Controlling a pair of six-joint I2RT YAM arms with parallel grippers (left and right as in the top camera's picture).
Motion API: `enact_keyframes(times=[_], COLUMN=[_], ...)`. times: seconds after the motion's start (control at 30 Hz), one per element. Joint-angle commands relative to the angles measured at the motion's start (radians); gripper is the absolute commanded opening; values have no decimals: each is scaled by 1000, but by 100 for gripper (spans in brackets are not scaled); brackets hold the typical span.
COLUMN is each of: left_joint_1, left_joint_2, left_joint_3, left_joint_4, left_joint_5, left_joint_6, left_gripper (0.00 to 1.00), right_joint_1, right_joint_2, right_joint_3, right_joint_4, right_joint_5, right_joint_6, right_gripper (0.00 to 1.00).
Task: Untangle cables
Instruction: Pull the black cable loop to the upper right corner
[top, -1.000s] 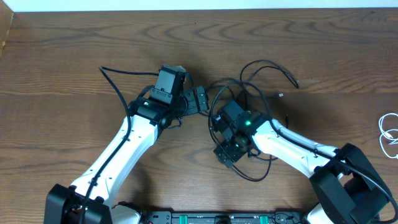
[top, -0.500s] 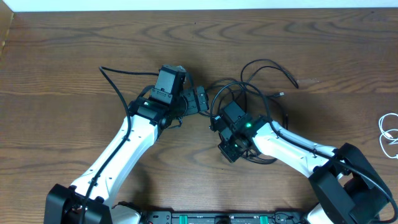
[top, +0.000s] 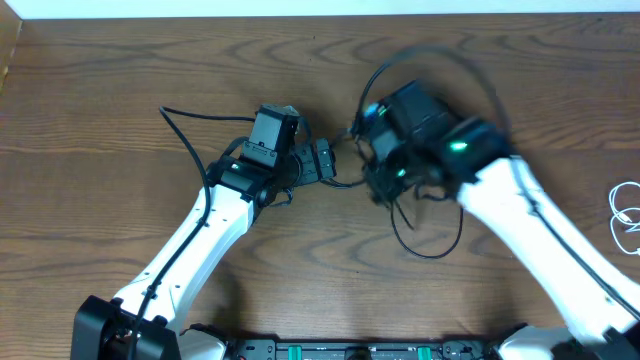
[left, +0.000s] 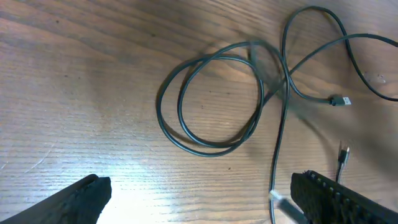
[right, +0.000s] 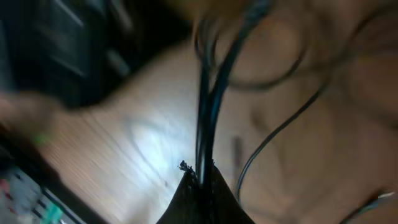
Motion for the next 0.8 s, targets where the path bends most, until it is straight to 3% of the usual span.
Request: enact_keyframes(times=[0.0, 0.13, 0.3, 0.6, 0.77], left_joint_1=[3, 3, 3, 3, 3], left_joint_2=[6, 6, 6, 6, 6], left_joint_3=[3, 3, 3, 3, 3], left_joint_4=[-3, -3, -3, -3, -3], left_joint_5=[-10, -10, -10, -10, -10], left_joint_6=[2, 2, 2, 2, 2], left_gripper=[99, 99, 99, 99, 99], right_joint_1=[-49, -136, -266, -555, -702], right_joint_2=[-43, -61, -60, -59, -39], right_joint_3=[88, 180, 198, 199, 196], right_joint_4=[-6, 1, 59, 248, 262], right_joint_5=[-3, 8, 157, 148, 167], right_joint_6=[-15, -60, -84, -166, -198], right_gripper=[1, 1, 1, 1, 1])
